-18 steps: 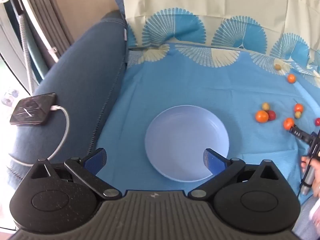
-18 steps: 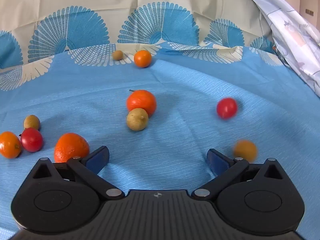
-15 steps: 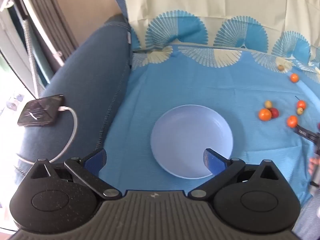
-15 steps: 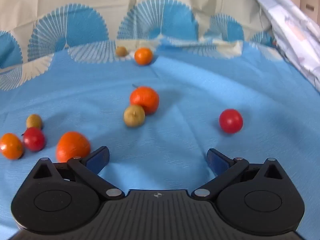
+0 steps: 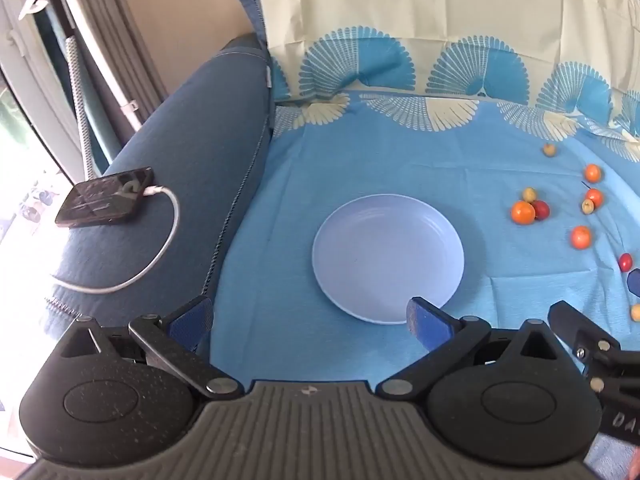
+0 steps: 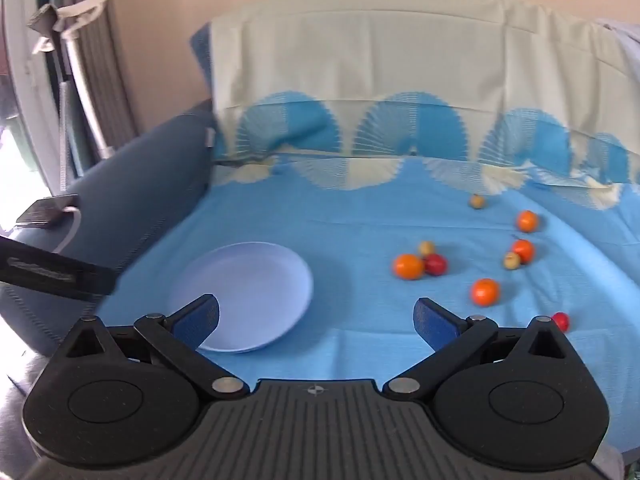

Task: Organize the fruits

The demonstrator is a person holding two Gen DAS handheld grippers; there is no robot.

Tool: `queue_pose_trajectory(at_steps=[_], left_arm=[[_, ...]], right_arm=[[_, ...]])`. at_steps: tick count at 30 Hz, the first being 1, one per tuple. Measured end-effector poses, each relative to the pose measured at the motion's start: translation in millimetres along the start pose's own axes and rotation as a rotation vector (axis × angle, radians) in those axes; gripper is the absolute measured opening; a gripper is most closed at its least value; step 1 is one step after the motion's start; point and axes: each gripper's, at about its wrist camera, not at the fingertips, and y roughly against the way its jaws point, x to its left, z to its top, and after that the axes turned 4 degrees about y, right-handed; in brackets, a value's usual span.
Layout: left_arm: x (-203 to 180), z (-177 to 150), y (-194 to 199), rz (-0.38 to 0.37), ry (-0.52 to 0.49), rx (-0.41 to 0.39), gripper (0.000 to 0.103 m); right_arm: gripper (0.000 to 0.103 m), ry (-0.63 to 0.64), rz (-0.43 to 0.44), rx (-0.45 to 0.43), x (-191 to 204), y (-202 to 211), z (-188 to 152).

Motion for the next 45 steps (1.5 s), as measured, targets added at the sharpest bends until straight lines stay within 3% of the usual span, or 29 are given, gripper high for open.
queue_pose_trajectory(at_steps=[5, 9, 18, 45], left_arm=[[4, -13, 15, 0.010, 0.006, -0.008, 0.103], [9, -21, 22, 0.001, 0.025, 0.001, 0.103], [12, -23, 32, -0.034, 0.030, 0.011, 0.103], [21, -17, 26, -0.153, 0.057, 0.028, 0.103]], right_arm=[[0.103, 0.026, 0.006, -0.032, 18, 31, 11], [0.103, 0.052, -0.044, -0.062, 23, 36, 15], [0.103, 0.051, -0.102, -0.032, 35, 34, 20], [0.103, 0.054, -0.158, 0.028, 50, 30, 30]])
